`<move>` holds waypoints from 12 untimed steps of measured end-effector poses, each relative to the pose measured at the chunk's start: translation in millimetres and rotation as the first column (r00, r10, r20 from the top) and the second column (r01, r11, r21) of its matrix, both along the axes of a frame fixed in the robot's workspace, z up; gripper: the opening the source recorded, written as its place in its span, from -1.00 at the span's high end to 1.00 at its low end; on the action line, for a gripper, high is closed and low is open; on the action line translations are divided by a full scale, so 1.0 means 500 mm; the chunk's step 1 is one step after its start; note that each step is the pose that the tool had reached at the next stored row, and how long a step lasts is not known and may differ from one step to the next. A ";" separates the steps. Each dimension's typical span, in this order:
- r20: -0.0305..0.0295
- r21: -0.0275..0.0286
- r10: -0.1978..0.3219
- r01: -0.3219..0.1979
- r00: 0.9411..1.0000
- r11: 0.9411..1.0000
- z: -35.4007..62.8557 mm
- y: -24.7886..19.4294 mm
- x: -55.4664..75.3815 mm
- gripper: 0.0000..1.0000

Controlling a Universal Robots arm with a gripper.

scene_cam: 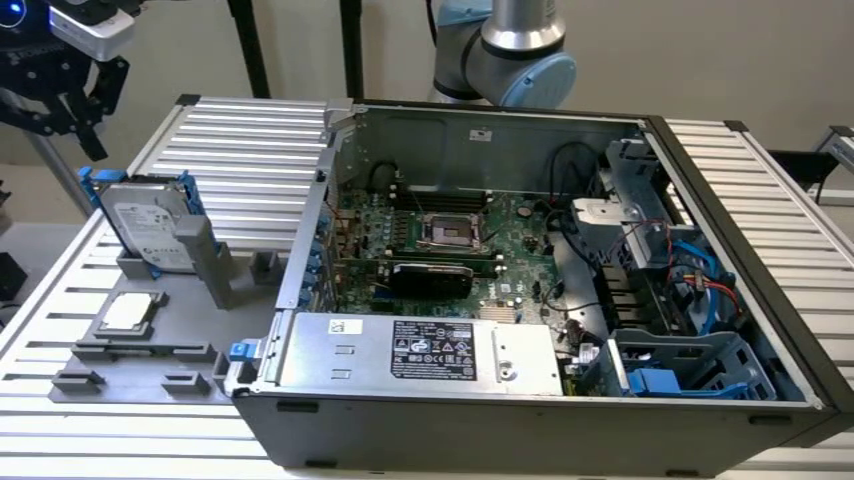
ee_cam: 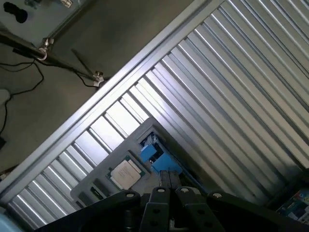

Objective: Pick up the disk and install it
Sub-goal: 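Pick up the disk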

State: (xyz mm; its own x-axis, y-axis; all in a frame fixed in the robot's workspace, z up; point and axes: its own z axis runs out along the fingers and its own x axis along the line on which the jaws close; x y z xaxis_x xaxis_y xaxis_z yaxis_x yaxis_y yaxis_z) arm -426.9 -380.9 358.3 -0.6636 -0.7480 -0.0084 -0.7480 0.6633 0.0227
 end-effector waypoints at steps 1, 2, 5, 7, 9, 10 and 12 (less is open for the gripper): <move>0.000 0.000 0.017 -0.017 1.000 1.000 0.000 0.0000 0.000 0.79; 0.000 0.000 0.035 -0.035 0.999 0.999 0.000 0.0000 0.000 0.79; 0.000 0.000 0.090 -0.090 0.996 0.996 0.000 0.0000 0.000 0.79; 0.000 0.000 0.126 -0.126 0.992 0.992 0.000 0.0000 0.000 0.79; 0.000 0.000 0.163 -0.163 0.987 0.987 0.000 -0.0001 0.000 0.79; 0.000 0.000 0.181 -0.181 0.983 0.983 0.000 -0.0001 0.000 0.79; 0.000 0.000 0.216 -0.216 0.976 0.976 0.000 -0.0001 0.000 0.79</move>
